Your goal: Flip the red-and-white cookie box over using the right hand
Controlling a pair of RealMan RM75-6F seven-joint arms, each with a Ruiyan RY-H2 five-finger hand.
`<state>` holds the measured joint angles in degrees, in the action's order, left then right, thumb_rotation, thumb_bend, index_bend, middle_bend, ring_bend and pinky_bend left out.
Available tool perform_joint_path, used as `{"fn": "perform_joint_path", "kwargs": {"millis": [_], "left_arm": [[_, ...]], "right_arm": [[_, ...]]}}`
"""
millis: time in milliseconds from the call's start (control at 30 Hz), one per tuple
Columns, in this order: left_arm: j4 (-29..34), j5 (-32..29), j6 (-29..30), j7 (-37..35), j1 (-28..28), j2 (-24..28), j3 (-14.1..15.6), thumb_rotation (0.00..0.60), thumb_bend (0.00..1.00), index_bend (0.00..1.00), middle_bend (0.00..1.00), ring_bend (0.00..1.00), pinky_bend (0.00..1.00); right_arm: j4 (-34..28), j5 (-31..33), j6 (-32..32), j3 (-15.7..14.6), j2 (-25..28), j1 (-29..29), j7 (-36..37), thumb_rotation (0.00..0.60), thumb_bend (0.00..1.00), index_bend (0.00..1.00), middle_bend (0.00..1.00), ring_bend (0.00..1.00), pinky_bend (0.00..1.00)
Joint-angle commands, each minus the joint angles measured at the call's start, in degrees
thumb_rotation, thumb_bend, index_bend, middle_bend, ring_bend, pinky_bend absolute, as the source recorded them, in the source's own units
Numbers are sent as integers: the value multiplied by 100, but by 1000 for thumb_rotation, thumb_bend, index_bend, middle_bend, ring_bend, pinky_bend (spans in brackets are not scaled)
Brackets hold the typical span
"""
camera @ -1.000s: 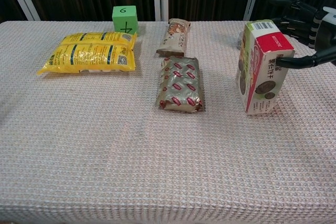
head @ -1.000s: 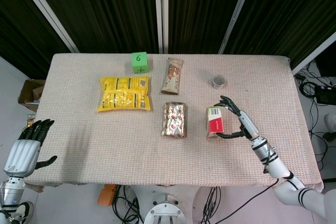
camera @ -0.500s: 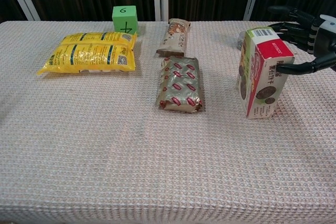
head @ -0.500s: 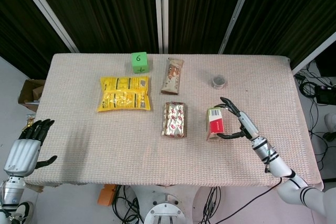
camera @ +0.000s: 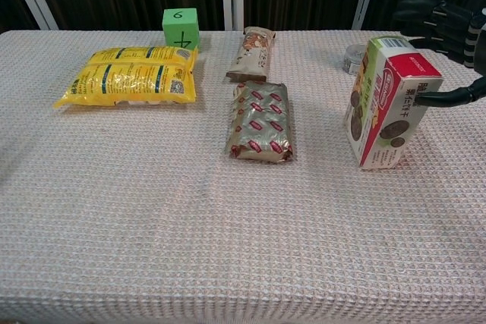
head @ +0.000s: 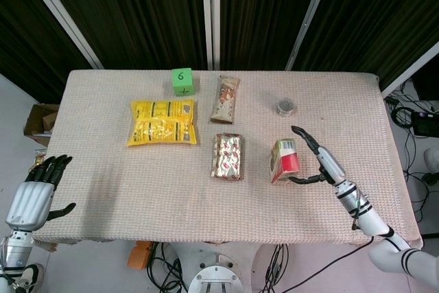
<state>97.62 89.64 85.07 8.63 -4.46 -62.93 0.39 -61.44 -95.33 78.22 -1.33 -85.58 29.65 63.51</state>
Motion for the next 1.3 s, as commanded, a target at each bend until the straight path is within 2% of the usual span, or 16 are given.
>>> {"fn": "perform_joint_path", "kwargs": {"millis": [33,100,133,200,267,400,467,600,767,833,933,1300], "left_arm": [[21,1,21,-5,19,29,8,600,21,88,98,76,187],[60,17,25,-13,30,62,27,600,20,88,98,76,187],[87,36,31,-19,33,82,37,600,21,88,98,76,187],[123,57,38,-39,37,104,47,600,20,88,98,76,187],[146,76,46,-88,39,128,52,600,21,88,98,76,186],[151,72,49,-123,46,159,55,600,21,88,98,76,187],[160,76,51,-132,50,174,60,600,21,88,98,76,186],[164,99,80,-166,66,194,68,600,21,88,98,76,186],[133,111,83,-232,73,195,74,600,21,88,98,75,186],[122,119,81,-243,72,193,78,600,21,88,98,76,186],[127,142,83,-268,78,198,92,600,21,88,98,76,186],[203,162,47,-283,58,254,97,600,21,88,98,76,187]], "right_arm": [[-1062,-168,209,32,842,-52,-1258,600,0,0,0,0,0],[-1967,-196,35,43,1512,4,-2239,600,0,0,0,0,0],[-2669,-147,-112,84,1988,36,-2992,600,0,0,0,0,0],[-3763,91,-455,157,2688,87,-4163,600,0,0,0,0,0],[-5081,622,-976,266,3479,203,-5349,600,0,0,0,0,0],[-6429,1919,-1846,482,4312,608,-6926,600,0,0,0,0,0],[-6759,2704,-2173,578,4487,888,-7610,600,0,0,0,0,0],[-7077,4451,-2464,687,4506,1608,-8886,600,0,0,0,0,0],[-7010,6432,-2060,606,3847,2499,-10244,600,0,0,0,0,0],[-6923,6930,-1898,587,3591,2735,-10516,600,0,0,0,0,0],[-6816,7471,-1728,613,3265,2995,-10705,600,0,0,0,0,0],[-6533,8086,-1606,624,2795,3334,-10819,600,0,0,0,0,0]]}}
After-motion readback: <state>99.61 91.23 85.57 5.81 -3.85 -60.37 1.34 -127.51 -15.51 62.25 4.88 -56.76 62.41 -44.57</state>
